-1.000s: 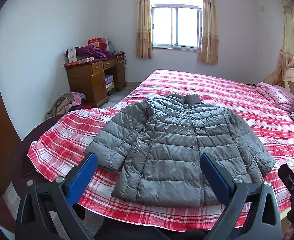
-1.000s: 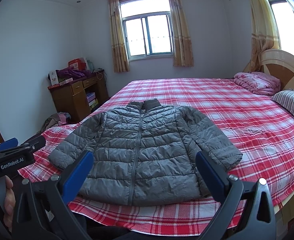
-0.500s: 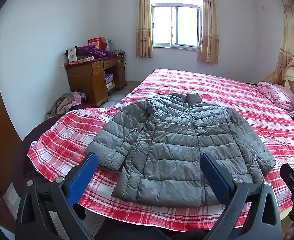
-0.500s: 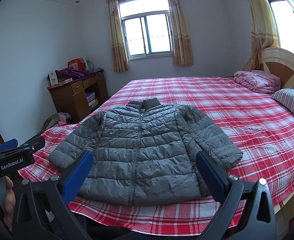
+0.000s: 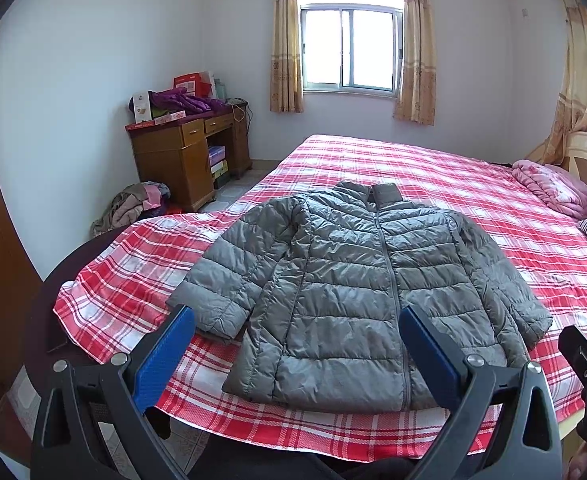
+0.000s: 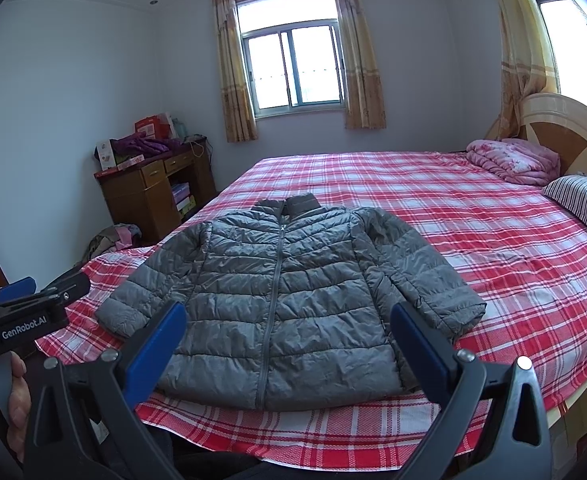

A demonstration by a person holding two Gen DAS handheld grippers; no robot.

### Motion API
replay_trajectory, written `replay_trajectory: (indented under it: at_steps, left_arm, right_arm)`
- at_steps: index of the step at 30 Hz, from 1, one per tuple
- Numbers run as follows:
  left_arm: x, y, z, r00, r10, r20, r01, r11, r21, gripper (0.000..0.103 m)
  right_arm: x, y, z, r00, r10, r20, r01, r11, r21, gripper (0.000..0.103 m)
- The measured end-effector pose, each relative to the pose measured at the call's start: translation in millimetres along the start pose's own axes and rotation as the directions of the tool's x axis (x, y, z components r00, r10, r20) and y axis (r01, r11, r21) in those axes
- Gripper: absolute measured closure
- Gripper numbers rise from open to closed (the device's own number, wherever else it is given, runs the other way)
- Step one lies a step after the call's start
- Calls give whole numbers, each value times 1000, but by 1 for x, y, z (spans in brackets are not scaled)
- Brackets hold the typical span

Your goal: Fold large clothes

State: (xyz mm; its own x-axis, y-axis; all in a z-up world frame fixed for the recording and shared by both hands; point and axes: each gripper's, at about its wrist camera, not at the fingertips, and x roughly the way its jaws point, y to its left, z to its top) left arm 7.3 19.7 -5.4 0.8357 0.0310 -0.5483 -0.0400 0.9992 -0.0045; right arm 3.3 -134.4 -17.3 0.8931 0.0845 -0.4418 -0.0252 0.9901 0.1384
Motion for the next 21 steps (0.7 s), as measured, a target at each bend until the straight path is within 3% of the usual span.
replay_trajectory:
  at_steps: [8, 14, 21]
  left_arm:
    - [14, -5, 0, 1000, 8, -12, -8, 1000, 18, 1]
    - [54, -10, 9, 999, 34, -16, -33, 998, 46, 1]
    - [120, -16, 20, 996, 67, -58, -62, 994, 86, 1]
  right_arm:
    - [6, -2, -4, 1000, -9, -4, 9, 1000, 2, 0]
    - [28, -14, -4, 999, -17, -34, 17, 1000, 6, 0]
    - [79, -77, -10, 989, -97, -109, 109, 988, 109, 0]
